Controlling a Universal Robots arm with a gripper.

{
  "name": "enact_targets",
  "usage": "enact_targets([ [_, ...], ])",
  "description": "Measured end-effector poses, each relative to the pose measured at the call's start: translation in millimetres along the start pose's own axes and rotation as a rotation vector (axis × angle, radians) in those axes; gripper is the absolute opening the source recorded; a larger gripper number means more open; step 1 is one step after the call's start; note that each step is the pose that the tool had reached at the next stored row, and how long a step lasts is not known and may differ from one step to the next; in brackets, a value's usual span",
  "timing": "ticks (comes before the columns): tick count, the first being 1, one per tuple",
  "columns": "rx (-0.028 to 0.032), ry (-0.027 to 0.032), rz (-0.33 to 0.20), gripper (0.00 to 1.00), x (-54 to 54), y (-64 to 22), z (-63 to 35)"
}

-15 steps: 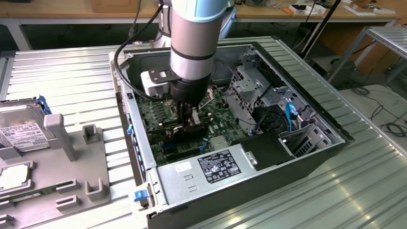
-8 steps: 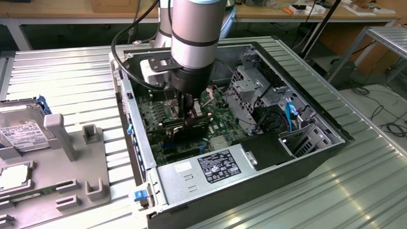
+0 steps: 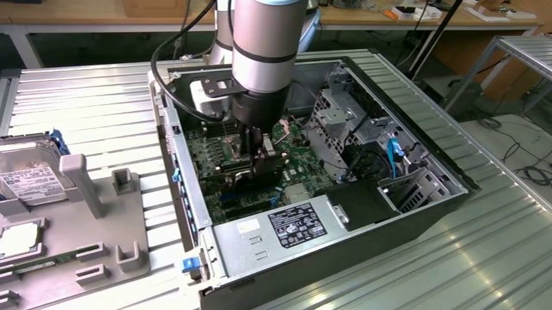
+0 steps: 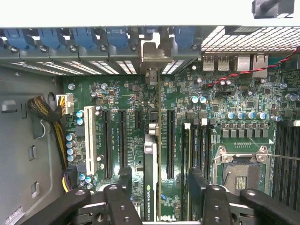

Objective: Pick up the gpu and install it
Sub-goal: 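Insert the gpu into the slot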

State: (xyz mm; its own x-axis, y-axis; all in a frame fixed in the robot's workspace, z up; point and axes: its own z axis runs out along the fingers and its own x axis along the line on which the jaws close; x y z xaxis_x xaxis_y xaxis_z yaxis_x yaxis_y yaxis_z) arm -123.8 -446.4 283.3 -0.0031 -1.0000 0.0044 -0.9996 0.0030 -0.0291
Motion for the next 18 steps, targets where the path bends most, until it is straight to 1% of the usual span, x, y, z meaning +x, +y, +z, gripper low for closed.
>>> enact_targets([
  [2, 0.0000, 0.0000, 0.000, 0.59, 0.0, 0.0, 0.0],
  [3, -0.0001, 0.0001, 0.000, 0.52, 0.0, 0.0, 0.0],
  [6, 0.0000, 0.0000, 0.000, 0.52, 0.0, 0.0, 0.0],
  [7, 0.0000, 0.0001, 0.000, 0.51, 0.0, 0.0, 0.0],
  [8, 0.0000, 0.0000, 0.000, 0.44, 0.0, 0.0, 0.0],
  [9, 0.0000, 0.0000, 0.000, 0.44, 0.0, 0.0, 0.0],
  [11, 0.0000, 0.0001, 0.000, 0.31, 0.0, 0.0, 0.0],
  [12, 0.0000, 0.0001, 0.000, 0.31, 0.0, 0.0, 0.0],
  [14, 0.0000, 0.0001, 0.000, 0.20, 0.0, 0.0, 0.0],
  [15, 0.0000, 0.0000, 0.000, 0.20, 0.0, 0.0, 0.0],
  [16, -0.0001, 0.0001, 0.000, 0.13, 0.0, 0.0, 0.0],
  [17, 0.0000, 0.0001, 0.000, 0.11, 0.0, 0.0, 0.0],
  [18, 0.0000, 0.0000, 0.000, 0.11, 0.0, 0.0, 0.0],
])
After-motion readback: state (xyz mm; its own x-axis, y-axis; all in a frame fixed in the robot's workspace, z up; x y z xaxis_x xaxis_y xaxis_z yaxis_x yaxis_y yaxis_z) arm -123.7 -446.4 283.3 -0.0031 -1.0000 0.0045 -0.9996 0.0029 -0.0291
